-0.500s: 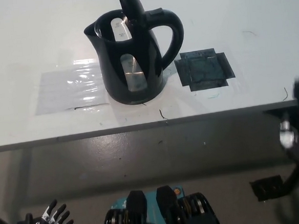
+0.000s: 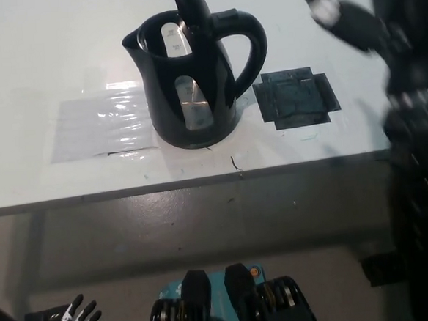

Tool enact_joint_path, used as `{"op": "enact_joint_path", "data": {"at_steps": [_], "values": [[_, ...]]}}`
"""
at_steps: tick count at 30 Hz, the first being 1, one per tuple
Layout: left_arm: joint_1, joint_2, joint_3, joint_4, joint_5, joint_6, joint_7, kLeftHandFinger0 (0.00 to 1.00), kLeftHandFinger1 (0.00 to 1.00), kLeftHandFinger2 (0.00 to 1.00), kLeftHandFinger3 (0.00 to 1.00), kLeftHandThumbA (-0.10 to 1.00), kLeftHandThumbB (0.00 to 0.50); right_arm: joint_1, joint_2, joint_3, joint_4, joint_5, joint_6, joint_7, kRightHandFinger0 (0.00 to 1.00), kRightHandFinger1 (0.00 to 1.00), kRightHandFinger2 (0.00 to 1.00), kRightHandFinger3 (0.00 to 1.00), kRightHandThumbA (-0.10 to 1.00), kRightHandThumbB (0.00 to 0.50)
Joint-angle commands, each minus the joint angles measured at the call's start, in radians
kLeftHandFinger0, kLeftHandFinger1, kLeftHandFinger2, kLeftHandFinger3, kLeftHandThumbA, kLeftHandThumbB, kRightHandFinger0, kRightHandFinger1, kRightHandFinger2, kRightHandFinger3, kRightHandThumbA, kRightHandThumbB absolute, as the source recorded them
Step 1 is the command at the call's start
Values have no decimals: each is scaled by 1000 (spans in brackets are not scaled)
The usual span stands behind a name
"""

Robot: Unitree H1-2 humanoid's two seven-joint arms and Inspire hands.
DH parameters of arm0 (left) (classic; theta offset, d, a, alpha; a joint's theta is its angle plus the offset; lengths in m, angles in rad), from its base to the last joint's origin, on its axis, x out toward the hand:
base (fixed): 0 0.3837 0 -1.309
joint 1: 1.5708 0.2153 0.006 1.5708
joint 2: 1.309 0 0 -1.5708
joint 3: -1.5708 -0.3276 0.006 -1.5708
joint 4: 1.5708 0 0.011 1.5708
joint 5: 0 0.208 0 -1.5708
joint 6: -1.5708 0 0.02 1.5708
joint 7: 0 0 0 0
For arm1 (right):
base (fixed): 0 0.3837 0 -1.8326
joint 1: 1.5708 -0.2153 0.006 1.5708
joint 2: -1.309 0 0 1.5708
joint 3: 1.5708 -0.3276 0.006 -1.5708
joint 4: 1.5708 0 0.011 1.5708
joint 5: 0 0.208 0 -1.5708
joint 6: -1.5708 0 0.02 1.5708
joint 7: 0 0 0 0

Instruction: The robot uses its right hand to push down on the lid of a kettle kept in the middle of the desk to close it

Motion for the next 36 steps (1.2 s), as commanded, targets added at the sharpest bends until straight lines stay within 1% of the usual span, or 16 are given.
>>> {"op": "enact_joint_path", "data": {"at_steps": [1,4,5,7,8,10,12,15,20,21,25,26,27,30,33,36], "values": [[58,18,1,-49,-70,-84,-96,1000,1000,1000,1000,1000,477,-325,128,46,233,-75,190,-82,1000,1000,1000,1000,662,9],[72,18,-9,-53,-65,-82,-101,1000,1000,1000,1000,1000,477,-341,145,46,302,-85,174,-97,1000,1000,1000,1000,661,25],[83,15,-15,-54,-63,-80,-104,1000,1000,1000,1000,1000,483,-362,166,42,376,-76,161,-111,1000,1000,1000,1000,653,24],[95,15,-26,-52,-64,-82,-119,1000,1000,1000,1000,1000,481,-361,176,40,401,-71,162,-111,1000,1000,1000,1000,641,10],[98,15,-29,-47,-66,-88,-126,1000,1000,1000,1000,1000,475,-367,185,36,426,-65,160,-116,1000,1000,1000,1000,629,24],[106,15,-40,-34,-67,-103,-146,1000,1000,1000,1000,1000,474,-386,209,23,494,-50,155,-132,1000,1000,1000,1000,599,30],[114,6,-44,-40,-62,-103,-136,1000,1000,1000,1000,1000,473,-410,225,12,565,-37,137,-143,1000,1000,1000,1000,583,37],[119,-3,-54,-38,-57,-102,-130,1000,1000,1000,1000,1000,487,-452,234,11,672,-44,114,-165,1000,1000,1000,1000,567,44],[119,-9,-62,-30,-44,-120,-125,1000,1000,1000,1000,1000,488,-500,237,13,785,-41,70,-183,1000,1000,1000,1000,542,52],[122,-10,-64,-36,-43,-118,-124,1000,1000,1000,1000,1000,494,-503,238,17,800,-44,69,-185,1000,1000,1000,1000,536,59],[128,-8,-68,-41,-52,-118,-132,1000,1000,1000,1000,1000,486,-492,232,25,821,-46,57,-187,1000,1000,1000,1000,520,54],[128,-7,-68,-41,-52,-118,-132,1000,1000,1000,1000,1000,485,-492,232,26,822,-45,56,-188,1000,1000,1000,1000,542,29],[128,-7,-67,-41,-52,-119,-131,1000,1000,1000,1000,1000,484,-483,224,24,809,-45,57,-189,1000,1000,1000,1000,529,60],[125,-4,-59,-33,-64,-121,-134,1000,1000,1000,1000,1000,482,-494,215,18,797,-40,62,-189,1000,1000,1000,1000,537,73],[126,-5,-59,-40,-56,-116,-123,1000,1000,1000,1000,1000,491,-499,204,12,778,-32,64,-181,1000,1000,1000,1000,537,64],[125,-5,-56,-32,-62,-117,-125,1000,1000,1000,1000,1000,488,-503,202,15,779,-32,63,-179,1000,1000,1000,1000,531,73]]}}
